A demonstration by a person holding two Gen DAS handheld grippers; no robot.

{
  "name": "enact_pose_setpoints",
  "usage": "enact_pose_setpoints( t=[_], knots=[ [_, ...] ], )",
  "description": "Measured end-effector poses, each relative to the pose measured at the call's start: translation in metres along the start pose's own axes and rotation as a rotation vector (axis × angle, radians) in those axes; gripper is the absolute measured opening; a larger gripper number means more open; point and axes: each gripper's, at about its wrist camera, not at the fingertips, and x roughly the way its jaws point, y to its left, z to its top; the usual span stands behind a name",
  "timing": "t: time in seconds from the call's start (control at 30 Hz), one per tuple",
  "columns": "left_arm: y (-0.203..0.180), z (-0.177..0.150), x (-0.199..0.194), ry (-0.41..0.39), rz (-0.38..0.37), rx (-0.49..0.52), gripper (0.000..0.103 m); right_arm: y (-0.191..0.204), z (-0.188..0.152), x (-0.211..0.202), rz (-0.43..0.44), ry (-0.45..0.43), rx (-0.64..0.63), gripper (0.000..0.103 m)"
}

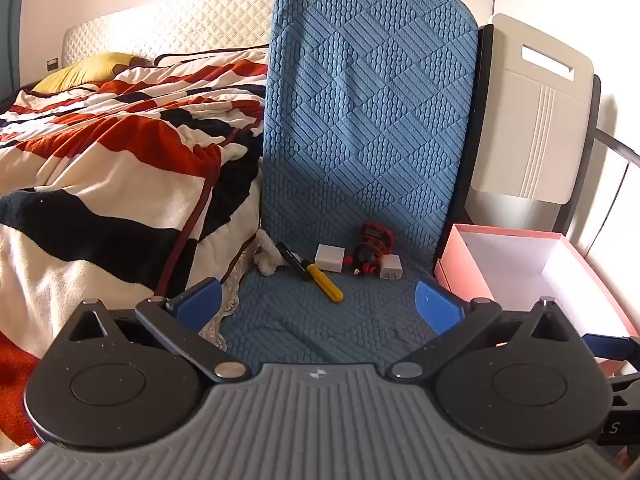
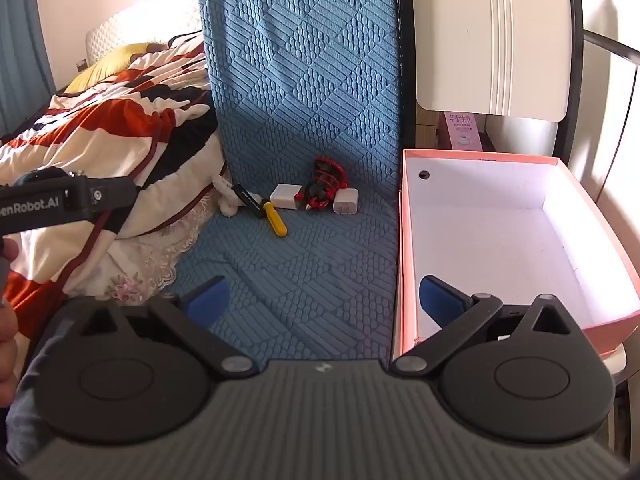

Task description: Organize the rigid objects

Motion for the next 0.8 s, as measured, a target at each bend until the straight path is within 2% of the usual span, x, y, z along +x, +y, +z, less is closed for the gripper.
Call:
enact_pose_setpoints(
  t=[0.33,0.8],
  knots=[
    [-0.0001,-0.0014,0.0004,0.005,-0.002,-0.001,0.103,0.0028,-0.0014,-0.0014,0.002,-0.014,-0.005,0.103],
    [-0.0027,-0.0029,0.0044,0.008,-0.001,0.007,0.103,-0.0007,-0.0039,0.0033,0.007,0.011,0.011,0.103]
  ],
)
